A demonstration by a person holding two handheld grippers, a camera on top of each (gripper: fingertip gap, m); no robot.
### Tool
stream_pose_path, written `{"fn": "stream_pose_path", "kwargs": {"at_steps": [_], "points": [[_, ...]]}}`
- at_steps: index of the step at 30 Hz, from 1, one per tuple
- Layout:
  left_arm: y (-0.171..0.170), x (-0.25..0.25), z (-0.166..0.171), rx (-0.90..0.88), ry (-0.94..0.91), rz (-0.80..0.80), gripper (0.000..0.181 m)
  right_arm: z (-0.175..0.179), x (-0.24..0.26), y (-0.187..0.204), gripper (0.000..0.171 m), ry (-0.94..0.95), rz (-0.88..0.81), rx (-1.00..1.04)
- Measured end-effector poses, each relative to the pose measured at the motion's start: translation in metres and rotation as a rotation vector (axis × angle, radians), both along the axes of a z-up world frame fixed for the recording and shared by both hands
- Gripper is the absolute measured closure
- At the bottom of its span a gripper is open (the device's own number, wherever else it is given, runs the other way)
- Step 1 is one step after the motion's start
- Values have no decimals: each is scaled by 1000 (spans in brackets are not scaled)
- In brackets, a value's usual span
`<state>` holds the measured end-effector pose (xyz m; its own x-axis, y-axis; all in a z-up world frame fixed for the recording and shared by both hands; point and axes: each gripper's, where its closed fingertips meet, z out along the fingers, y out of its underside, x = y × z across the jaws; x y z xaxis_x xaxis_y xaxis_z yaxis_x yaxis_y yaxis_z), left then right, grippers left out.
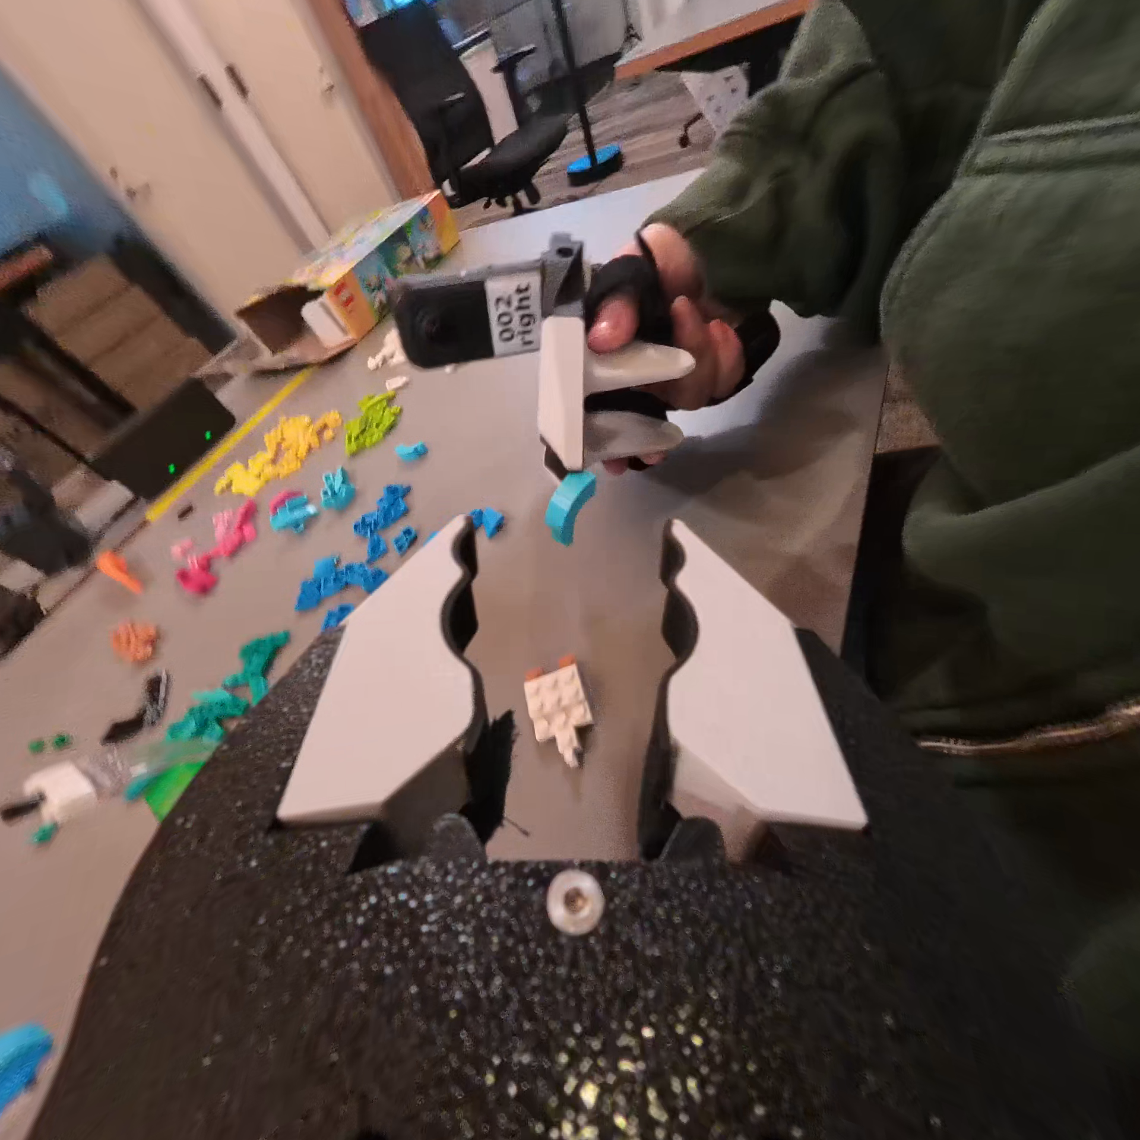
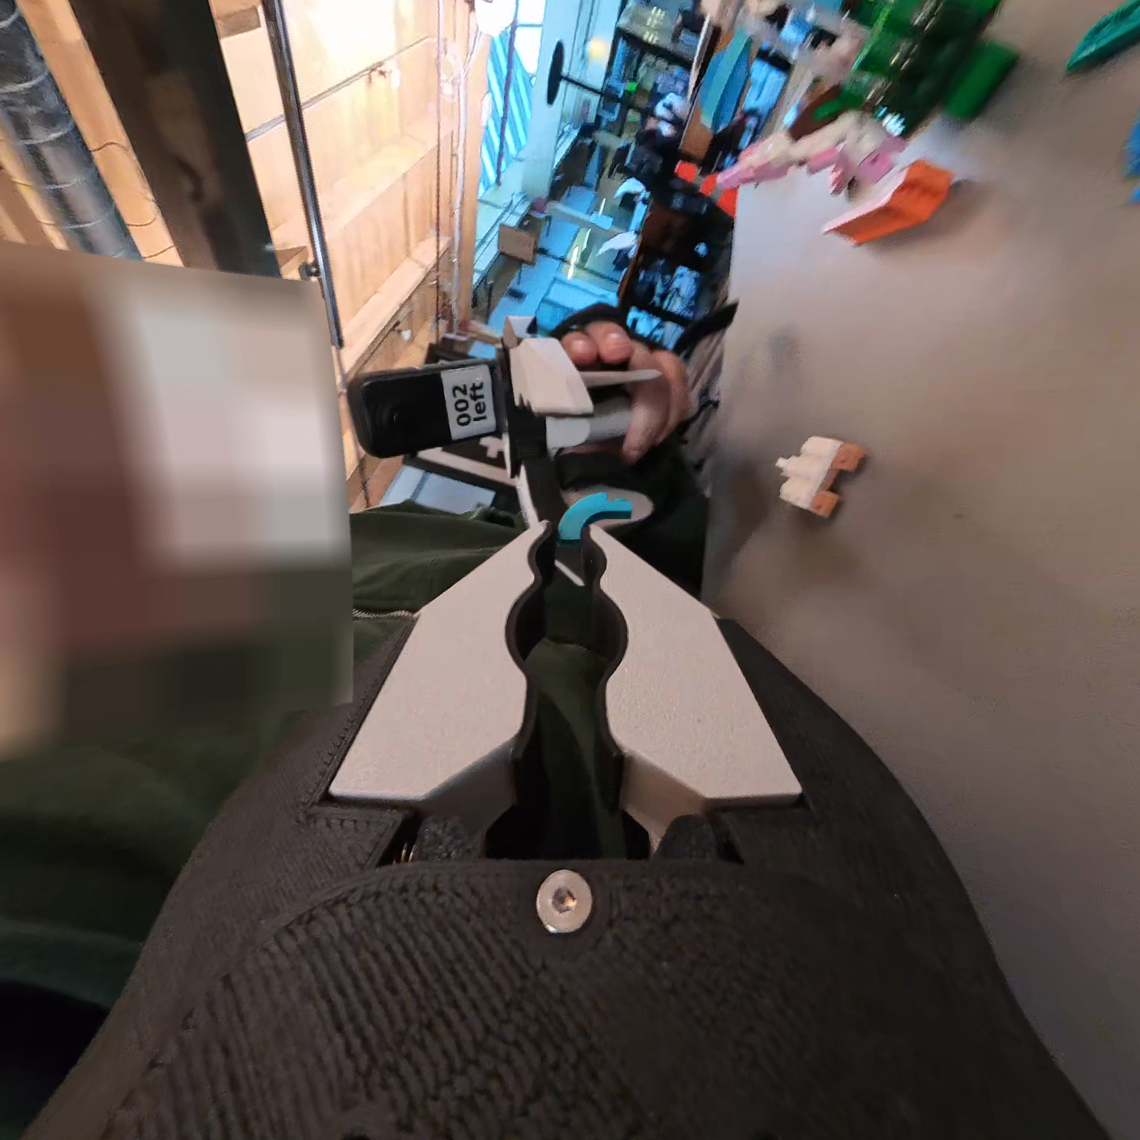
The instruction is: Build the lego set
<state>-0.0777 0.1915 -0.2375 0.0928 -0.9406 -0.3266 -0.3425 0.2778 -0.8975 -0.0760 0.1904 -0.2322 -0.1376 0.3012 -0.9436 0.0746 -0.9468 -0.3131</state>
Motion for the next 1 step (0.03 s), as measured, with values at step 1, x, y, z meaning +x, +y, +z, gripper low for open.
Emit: {"fn": "stream_pose_path", "kwargs": {"at_steps": [1], "points": [[1,4,-1,34,18,-7,130,1,-1,-3,165,12,25,-11]]}}
